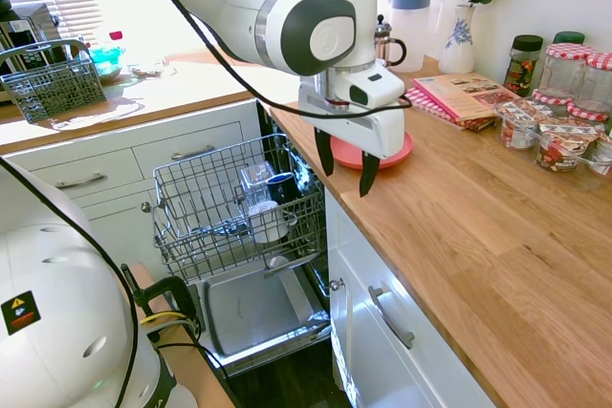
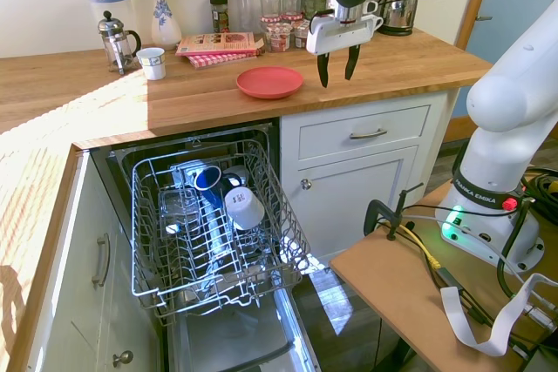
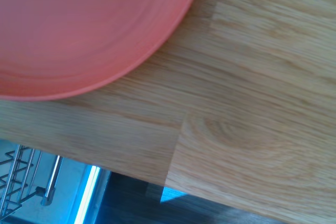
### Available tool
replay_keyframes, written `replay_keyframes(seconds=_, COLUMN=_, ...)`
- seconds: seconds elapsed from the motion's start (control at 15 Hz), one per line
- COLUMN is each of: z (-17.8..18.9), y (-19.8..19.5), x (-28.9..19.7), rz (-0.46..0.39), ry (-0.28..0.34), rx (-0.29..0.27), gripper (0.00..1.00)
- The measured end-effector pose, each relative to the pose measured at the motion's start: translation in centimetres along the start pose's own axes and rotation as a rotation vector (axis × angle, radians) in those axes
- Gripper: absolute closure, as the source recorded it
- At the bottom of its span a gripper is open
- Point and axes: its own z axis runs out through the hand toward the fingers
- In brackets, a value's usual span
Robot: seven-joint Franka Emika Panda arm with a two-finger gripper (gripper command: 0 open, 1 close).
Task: Put the plate in the dishwasher
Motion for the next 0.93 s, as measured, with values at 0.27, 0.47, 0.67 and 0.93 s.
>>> replay_keyframes(seconds=0.27, z=-0.9, y=-0.9, x=0.7, rz=0.005, ry=0.007, rx=0.022, gripper=0.00)
replay_keyframes(seconds=0.47, z=-3.2, y=-3.9, x=3.4, rz=0.023, ry=0.003, rx=0.092, gripper=0.00)
replay_keyframes(seconds=0.67, z=-1.6, y=-5.9, x=6.8, rz=0.040, ry=-0.070, rx=0.156, gripper=0.00)
replay_keyframes(seconds=0.93, z=1.8, y=-8.5, x=9.2, rz=0.043, ry=-0.124, rx=0.228, gripper=0.00)
